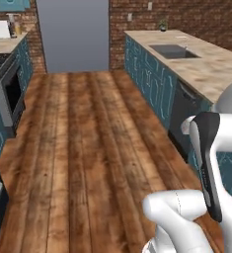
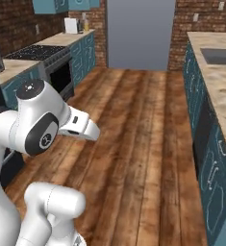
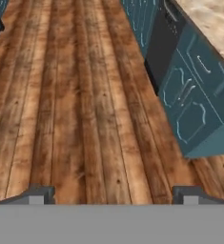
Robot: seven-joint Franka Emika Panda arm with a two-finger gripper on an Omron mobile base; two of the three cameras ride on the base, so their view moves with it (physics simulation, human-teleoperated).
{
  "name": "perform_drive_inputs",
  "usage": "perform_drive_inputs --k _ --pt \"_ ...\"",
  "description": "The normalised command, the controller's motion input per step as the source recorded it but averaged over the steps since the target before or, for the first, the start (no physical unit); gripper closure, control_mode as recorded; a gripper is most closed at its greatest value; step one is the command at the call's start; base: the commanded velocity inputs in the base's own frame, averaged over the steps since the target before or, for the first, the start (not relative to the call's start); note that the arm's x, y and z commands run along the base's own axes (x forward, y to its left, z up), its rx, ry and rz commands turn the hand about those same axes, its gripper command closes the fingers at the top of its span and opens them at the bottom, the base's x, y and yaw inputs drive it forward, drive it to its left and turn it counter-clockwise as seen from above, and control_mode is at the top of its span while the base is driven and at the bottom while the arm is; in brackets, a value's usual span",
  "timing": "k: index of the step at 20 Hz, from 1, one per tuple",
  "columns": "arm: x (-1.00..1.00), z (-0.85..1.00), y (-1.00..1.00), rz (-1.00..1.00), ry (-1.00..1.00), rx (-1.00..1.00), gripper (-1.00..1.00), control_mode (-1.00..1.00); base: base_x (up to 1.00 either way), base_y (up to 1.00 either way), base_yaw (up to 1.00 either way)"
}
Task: There is a tray on the dining counter. Grab the cup, mug, and pitcher and place them on the tray. The pitcher may be placed next to the tray if it cannot fit the tray.
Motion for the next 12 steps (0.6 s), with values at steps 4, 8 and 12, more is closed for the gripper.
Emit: perform_drive_inputs --k 4,8,12 --pt "0.0 0.0 0.0 0.0 0.0 0.0 -1.0 1.0 1.0 0.97 0.12" --pt "0.0 0.0 0.0 0.0 0.0 0.0 -1.0 1.0 1.0 0.09 0.07" --pt "0.0 0.0 0.0 0.0 0.0 0.0 -1.0 1.0 1.0 -0.43 0.02"
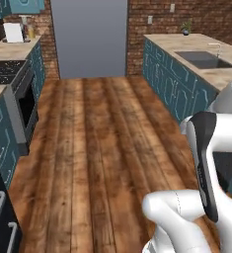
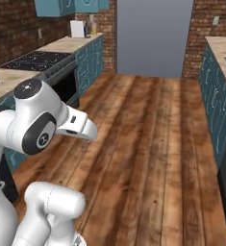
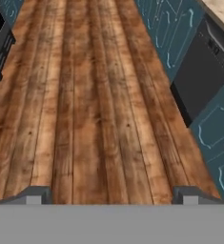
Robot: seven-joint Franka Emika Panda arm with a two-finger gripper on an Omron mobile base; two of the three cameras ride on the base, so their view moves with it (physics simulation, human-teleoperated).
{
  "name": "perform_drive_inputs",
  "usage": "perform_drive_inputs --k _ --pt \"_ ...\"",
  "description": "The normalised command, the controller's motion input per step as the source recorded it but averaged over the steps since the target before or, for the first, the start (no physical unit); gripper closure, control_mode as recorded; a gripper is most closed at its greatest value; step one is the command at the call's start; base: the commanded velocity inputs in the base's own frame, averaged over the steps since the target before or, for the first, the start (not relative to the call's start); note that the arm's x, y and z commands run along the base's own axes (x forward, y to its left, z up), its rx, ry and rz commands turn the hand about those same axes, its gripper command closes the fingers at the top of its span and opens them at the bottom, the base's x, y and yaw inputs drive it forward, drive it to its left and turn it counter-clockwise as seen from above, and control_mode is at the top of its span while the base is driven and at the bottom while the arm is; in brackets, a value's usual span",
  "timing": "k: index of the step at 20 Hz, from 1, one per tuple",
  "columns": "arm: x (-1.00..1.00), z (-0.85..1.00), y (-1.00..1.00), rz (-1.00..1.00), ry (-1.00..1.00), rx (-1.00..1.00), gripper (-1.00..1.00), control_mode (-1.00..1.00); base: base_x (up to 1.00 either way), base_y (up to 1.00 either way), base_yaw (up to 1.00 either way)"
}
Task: There is a tray on the dining counter. Grab the cup, mug, and pitcher and place them on the tray. The pitcher may be placed next to the tray if it cannot fit the tray.
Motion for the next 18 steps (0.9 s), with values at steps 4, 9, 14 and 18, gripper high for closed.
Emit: perform_drive_inputs --k 4,9,14,18 --pt "0.0 0.0 0.0 0.0 0.0 0.0 -1.0 1.0 1.0 -0.4 0.0" --pt "0.0 0.0 0.0 0.0 0.0 0.0 -1.0 1.0 1.0 -0.31 0.0" --pt "0.0 0.0 0.0 0.0 0.0 0.0 -1.0 1.0 1.0 -0.25 0.0" --pt "0.0 0.0 0.0 0.0 0.0 0.0 -1.0 1.0 1.0 -0.15 0.0"
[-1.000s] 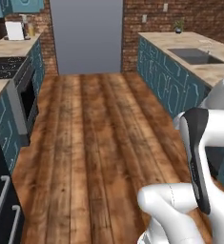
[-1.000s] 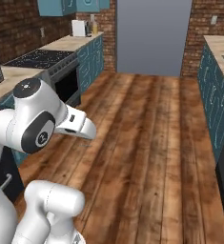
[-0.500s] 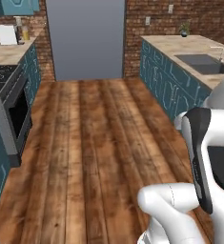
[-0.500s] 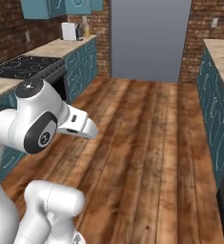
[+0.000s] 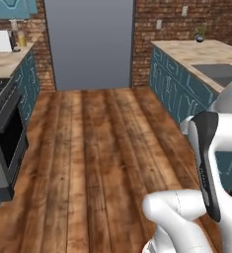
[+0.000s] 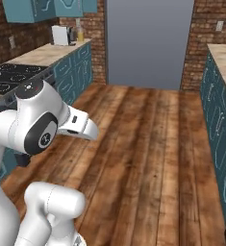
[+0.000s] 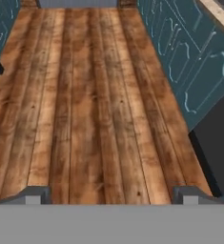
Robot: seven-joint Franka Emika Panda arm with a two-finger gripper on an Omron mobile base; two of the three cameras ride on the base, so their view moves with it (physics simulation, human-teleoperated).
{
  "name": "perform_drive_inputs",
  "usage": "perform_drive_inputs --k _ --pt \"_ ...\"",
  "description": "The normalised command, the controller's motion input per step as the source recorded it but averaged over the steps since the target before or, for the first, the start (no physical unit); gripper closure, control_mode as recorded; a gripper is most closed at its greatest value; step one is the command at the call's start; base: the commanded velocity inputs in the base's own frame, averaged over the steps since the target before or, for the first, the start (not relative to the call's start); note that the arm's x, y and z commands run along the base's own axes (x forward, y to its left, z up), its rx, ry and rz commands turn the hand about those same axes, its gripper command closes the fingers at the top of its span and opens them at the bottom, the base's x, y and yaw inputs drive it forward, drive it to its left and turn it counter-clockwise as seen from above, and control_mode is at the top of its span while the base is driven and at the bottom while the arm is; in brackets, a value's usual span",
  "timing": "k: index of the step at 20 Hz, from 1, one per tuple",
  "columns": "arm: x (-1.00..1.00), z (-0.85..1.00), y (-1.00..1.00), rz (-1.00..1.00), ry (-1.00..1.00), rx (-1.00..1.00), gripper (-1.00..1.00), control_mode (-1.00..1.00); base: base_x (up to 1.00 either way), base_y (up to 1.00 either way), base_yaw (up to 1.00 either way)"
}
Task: There is a tray on the dining counter. Grab the cup, mug, and pitcher and place them on the tray. The pitcher may be placed next to the tray if it cannot fit the tray.
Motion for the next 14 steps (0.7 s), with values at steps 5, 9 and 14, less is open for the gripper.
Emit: perform_drive_inputs --k 5,9,14 --pt "0.0 0.0 0.0 0.0 0.0 0.0 -1.0 1.0 1.0 -0.09 0.01" --pt "0.0 0.0 0.0 0.0 0.0 0.0 -1.0 1.0 1.0 -0.06 0.03" --pt "0.0 0.0 0.0 0.0 0.0 0.0 -1.0 1.0 1.0 -0.01 0.05"
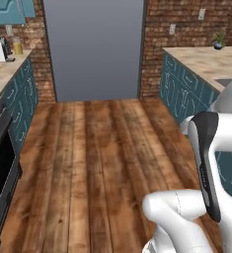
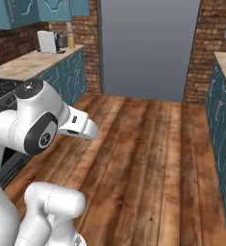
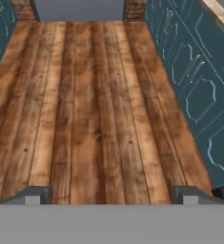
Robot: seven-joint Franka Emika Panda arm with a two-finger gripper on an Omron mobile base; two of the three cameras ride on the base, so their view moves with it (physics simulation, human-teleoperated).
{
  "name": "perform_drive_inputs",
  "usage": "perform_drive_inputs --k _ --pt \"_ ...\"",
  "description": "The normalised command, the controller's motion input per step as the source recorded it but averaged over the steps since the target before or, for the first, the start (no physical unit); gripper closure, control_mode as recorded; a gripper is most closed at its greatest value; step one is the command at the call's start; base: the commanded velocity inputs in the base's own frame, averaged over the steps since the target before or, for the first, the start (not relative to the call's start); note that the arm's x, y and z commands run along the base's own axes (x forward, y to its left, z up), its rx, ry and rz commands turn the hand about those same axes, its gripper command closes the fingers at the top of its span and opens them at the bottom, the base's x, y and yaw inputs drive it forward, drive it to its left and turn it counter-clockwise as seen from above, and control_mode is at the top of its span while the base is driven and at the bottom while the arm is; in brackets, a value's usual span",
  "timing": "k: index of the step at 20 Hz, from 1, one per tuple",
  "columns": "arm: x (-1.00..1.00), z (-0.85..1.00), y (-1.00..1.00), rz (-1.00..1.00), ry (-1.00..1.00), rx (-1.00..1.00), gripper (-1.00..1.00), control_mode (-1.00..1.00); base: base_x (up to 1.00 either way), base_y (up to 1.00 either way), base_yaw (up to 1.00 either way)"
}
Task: There is a tray on the dining counter. Grab the cup, mug, and pitcher and place them on the tray. The pitcher may be placed next to the tray if it cannot fit the tray.
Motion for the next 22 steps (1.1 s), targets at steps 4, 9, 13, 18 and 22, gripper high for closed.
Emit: perform_drive_inputs --k 4,9,13,18,22 --pt "0.0 0.0 0.0 0.0 0.0 0.0 -1.0 1.0 1.0 -0.04 0.06" --pt "0.0 0.0 0.0 0.0 0.0 0.0 -1.0 1.0 1.0 -0.15 0.07" --pt "0.0 0.0 0.0 0.0 0.0 0.0 -1.0 1.0 1.0 -0.18 0.08" --pt "0.0 0.0 0.0 0.0 0.0 0.0 -1.0 1.0 1.0 -0.17 0.1" --pt "0.0 0.0 0.0 0.0 0.0 0.0 -1.0 1.0 1.0 -0.15 0.13"
